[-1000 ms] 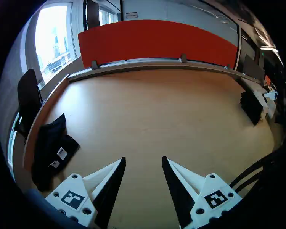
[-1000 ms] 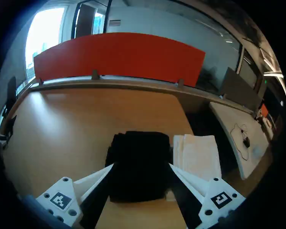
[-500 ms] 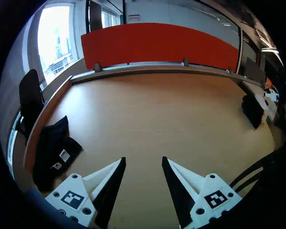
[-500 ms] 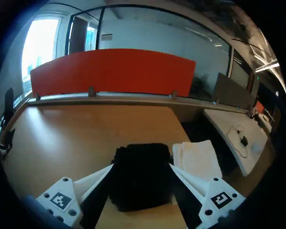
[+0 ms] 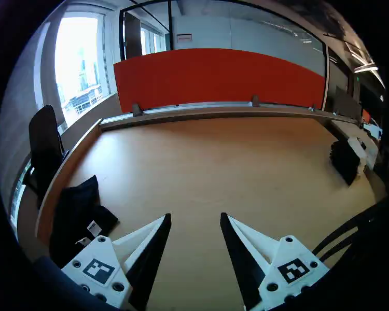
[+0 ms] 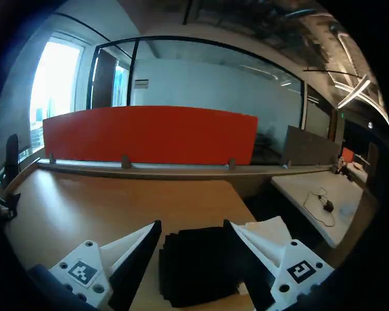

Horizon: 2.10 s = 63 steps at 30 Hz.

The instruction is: Fold towel

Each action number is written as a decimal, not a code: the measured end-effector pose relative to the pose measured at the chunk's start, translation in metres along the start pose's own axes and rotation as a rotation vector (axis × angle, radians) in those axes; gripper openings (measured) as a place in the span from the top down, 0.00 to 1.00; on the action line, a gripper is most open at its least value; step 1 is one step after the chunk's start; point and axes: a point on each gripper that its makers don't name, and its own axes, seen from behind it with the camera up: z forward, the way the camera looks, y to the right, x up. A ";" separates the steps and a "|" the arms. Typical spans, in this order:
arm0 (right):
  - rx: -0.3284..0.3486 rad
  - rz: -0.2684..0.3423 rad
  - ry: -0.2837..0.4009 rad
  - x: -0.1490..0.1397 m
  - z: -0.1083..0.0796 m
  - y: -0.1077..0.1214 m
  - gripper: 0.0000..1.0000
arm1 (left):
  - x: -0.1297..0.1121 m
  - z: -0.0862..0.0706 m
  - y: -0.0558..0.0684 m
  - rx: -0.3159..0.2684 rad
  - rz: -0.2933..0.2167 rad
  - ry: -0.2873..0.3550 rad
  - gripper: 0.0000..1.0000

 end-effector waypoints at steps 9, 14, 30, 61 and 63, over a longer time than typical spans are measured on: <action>0.010 0.028 0.075 0.024 -0.007 -0.009 0.09 | 0.040 -0.004 -0.007 0.015 -0.035 0.124 0.31; 0.021 0.033 0.118 0.038 -0.012 -0.014 0.09 | 0.064 -0.008 -0.016 0.038 -0.055 0.192 0.31; 0.070 0.011 0.191 0.068 -0.027 -0.048 0.09 | 0.114 -0.024 -0.043 0.098 -0.094 0.344 0.31; 0.202 0.067 0.258 0.106 -0.044 -0.179 0.09 | 0.155 -0.043 -0.055 0.085 -0.134 0.464 0.31; 0.203 0.069 0.261 0.107 -0.044 -0.184 0.08 | 0.157 -0.043 -0.056 0.082 -0.130 0.471 0.31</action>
